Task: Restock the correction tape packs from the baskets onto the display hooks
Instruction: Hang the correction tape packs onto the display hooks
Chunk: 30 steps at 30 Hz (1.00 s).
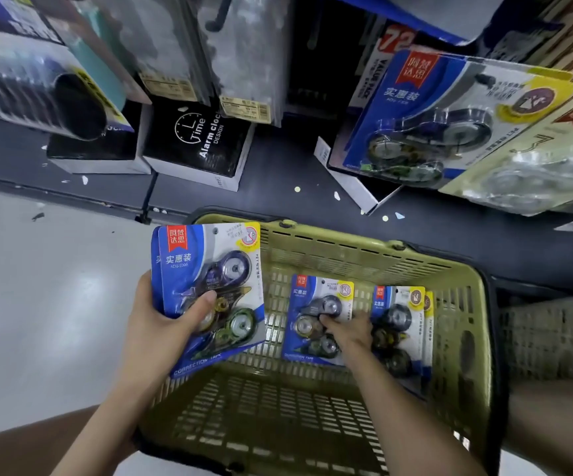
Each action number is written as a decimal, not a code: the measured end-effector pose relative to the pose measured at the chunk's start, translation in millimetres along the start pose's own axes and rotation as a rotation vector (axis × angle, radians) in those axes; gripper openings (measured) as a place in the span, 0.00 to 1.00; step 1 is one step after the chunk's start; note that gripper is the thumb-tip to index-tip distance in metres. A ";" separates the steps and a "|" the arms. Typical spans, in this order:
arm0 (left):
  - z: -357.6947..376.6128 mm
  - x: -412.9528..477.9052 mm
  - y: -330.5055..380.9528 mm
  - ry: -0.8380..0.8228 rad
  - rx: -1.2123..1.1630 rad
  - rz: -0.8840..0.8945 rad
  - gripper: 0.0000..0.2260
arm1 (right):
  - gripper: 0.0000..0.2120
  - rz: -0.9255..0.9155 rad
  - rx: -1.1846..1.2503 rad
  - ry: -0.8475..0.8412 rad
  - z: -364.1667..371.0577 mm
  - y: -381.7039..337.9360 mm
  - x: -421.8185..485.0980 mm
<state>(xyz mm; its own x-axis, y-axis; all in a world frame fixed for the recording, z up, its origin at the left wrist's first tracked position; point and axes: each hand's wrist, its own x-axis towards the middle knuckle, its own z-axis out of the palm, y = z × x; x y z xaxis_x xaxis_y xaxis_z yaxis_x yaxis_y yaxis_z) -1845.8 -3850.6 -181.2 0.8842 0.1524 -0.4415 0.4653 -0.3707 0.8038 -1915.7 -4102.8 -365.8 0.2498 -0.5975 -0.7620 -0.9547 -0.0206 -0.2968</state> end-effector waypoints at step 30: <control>-20.2 -43.7 65.4 0.027 0.102 0.264 0.30 | 0.17 -0.683 0.299 -0.154 -127.8 -83.7 -135.2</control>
<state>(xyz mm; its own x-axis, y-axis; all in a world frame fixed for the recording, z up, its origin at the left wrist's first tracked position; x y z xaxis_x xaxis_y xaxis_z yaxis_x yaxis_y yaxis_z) -1853.2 -3862.9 -101.3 0.9756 0.0620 -0.2106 0.2136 -0.4907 0.8448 -1890.2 -4122.8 -164.5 0.8099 -0.4107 -0.4187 -0.5012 -0.1140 -0.8578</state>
